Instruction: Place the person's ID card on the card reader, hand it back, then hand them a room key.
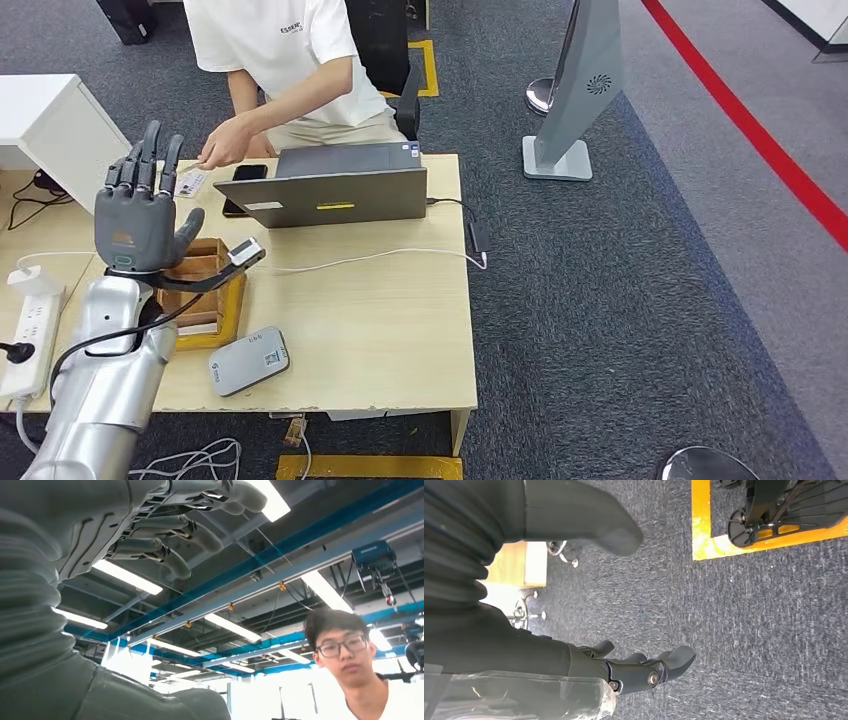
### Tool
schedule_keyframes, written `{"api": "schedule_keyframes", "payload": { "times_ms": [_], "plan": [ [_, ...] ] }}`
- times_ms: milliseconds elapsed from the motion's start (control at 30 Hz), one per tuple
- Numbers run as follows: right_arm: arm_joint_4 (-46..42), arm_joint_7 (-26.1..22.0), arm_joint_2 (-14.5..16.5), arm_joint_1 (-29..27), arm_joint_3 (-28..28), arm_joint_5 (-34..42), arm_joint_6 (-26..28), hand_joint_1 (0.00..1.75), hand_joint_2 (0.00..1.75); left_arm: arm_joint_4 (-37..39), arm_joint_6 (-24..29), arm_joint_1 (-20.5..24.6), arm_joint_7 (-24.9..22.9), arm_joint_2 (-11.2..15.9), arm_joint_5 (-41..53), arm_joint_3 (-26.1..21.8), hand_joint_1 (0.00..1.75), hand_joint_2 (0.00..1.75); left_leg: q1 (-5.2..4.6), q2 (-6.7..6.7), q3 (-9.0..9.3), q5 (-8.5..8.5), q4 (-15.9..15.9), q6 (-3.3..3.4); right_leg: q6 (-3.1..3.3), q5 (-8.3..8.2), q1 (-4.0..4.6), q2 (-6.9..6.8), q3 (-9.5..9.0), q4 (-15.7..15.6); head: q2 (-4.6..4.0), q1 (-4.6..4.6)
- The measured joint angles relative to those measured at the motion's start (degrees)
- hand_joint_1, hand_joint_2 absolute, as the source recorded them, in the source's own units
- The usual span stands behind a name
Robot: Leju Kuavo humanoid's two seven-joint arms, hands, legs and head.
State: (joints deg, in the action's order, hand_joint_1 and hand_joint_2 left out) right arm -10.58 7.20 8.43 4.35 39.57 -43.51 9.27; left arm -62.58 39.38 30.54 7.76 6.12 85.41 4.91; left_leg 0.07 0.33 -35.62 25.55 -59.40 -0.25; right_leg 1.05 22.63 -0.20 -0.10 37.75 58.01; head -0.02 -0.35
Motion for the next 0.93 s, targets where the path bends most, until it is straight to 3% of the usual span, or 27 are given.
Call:
{"api": "schedule_keyframes", "payload": {
  "times_ms": [100, 300, 367, 433, 500, 567, 700, 833, 900, 933],
  "plan": [
    [0.0, -0.5, 0.1, -0.1, 0.6, 0.9, 0.1, 0.00, 0.00, -7.4, -0.2, -5.7, 1.4, -0.1, -3.9, -0.6, 0.00, 1.75, 0.00, 0.09, 0.01, 0.11, 0.0, 0.06, 0.01, 0.02, -0.01, 0.06, -0.03, 0.0, 0.00, -0.02],
    [0.0, -0.8, 0.2, -0.6, 2.7, 2.4, 0.5, 0.00, 0.00, -24.1, 0.3, -22.7, 7.3, 0.2, -15.6, -4.7, 0.00, 1.75, 0.02, 0.15, 0.02, 0.28, 0.1, -0.03, -0.05, 0.28, 0.00, 0.19, -0.05, 0.0, 0.00, -0.04],
    [0.0, -0.9, 0.2, -0.6, 3.5, 3.0, 0.8, 0.00, 0.00, -28.1, 0.2, -28.0, 10.5, 0.6, -23.1, -7.9, 0.00, 1.75, 0.02, 0.22, 0.07, 0.38, 0.1, -0.07, 0.02, 0.35, -0.01, 0.22, -0.08, 0.0, 0.00, -0.06],
    [0.0, -1.2, 0.2, -0.9, 4.4, 3.5, 1.2, 0.00, 0.00, -31.0, -1.0, -33.0, 17.1, 0.5, -33.1, -13.9, 0.00, 1.75, 0.02, 0.34, 0.15, 0.48, 0.1, -0.07, 0.05, 0.42, 0.00, 0.29, -0.08, 0.0, 0.00, -0.08],
    [0.0, -1.3, 0.3, -1.1, 5.3, 3.7, 1.4, 0.00, 0.87, -32.0, -4.1, -36.4, 25.5, -0.1, -40.9, -22.6, 0.00, 1.75, 0.03, 0.33, 0.17, 0.50, 0.1, -0.05, 0.02, 0.51, 0.01, 0.30, -0.08, 0.0, 0.00, -0.09],
    [0.0, -1.3, 0.3, -1.1, 6.0, 3.8, 1.3, 0.00, 1.75, -32.1, -8.9, -38.5, 30.5, -0.8, -46.3, -31.5, 0.00, 1.75, 0.03, 0.28, 0.18, 0.50, 0.1, -0.05, 0.03, 0.56, 0.02, 0.28, -0.08, 0.0, 0.00, -0.09],
    [0.0, -1.2, 0.3, -1.1, 7.2, 4.3, 0.4, 0.00, 1.75, -29.0, -25.3, -39.1, 32.1, -2.0, -60.8, -46.3, 0.00, 0.00, 0.06, 0.19, 0.16, 0.50, 0.2, -0.05, 0.04, 0.57, 0.05, 0.22, -0.09, 0.0, 0.00, -0.04],
    [0.0, -1.7, 0.4, -1.1, 8.1, 4.3, 0.4, 0.00, 1.75, -17.4, -35.7, -35.8, 32.2, -2.4, -72.8, -59.7, 0.00, 0.00, 0.05, 0.11, 0.19, 0.50, 0.2, -0.05, 0.04, 0.57, 0.03, 0.15, -0.14, 0.0, 0.00, -0.01],
    [0.0, -2.0, 0.6, -1.0, 8.6, 4.3, 1.2, 0.00, 1.75, -7.9, -38.1, -33.6, 32.2, -2.2, -77.8, -65.6, 0.00, 0.87, 0.04, 0.07, 0.23, 0.50, 0.2, -0.05, 0.04, 0.57, 0.02, 0.11, -0.18, 0.0, 0.00, 0.00],
    [0.0, -2.1, 0.6, -0.9, 8.8, 4.3, 1.4, 0.00, 1.75, -5.0, -38.8, -33.0, 32.2, -2.1, -79.2, -67.2, 0.00, 1.16, 0.03, 0.06, 0.24, 0.50, 0.2, -0.05, 0.04, 0.57, 0.02, 0.11, -0.19, 0.0, 0.00, 0.01]
  ]
}}
